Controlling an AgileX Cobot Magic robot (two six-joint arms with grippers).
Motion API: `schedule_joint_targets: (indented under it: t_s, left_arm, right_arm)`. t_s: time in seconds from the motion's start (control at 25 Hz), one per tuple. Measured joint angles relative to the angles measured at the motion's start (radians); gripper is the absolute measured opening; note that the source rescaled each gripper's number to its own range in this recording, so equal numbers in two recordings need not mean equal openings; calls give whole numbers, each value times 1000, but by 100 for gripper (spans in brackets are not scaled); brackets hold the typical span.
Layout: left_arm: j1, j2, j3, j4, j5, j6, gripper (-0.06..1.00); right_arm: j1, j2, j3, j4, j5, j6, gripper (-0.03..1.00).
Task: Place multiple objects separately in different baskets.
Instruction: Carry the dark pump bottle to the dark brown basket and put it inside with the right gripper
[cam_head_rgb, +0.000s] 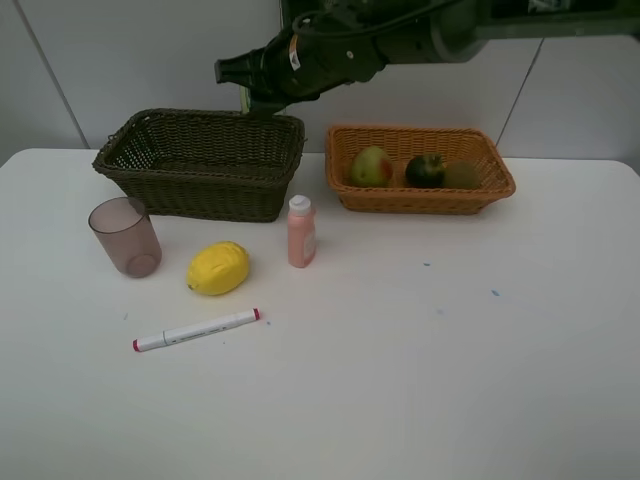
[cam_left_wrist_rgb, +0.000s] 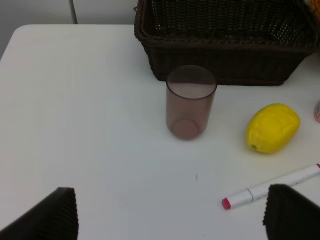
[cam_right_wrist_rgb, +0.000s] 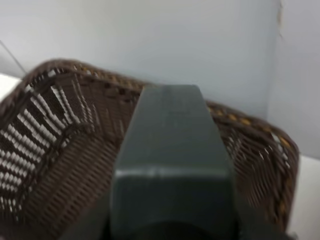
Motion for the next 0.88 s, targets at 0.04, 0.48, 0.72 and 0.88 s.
schedule_joint_targets:
  t_s: [0.04,0.48,0.72,0.88]
  left_arm:
    - [0,0,0,0,0,0,96]
    - [0,0,0,0,0,0,96]
    - [0,0,0,0,0,0,96]
    - [0,0,0,0,0,0,96]
  right_arm:
    - [0,12,-22,-1,-7,0,2]
    - [0,143,-59,-6,-63,0,2]
    - [0,183,-59,3,-60,0,2]
    - [0,193,-59,14,-60,0,2]
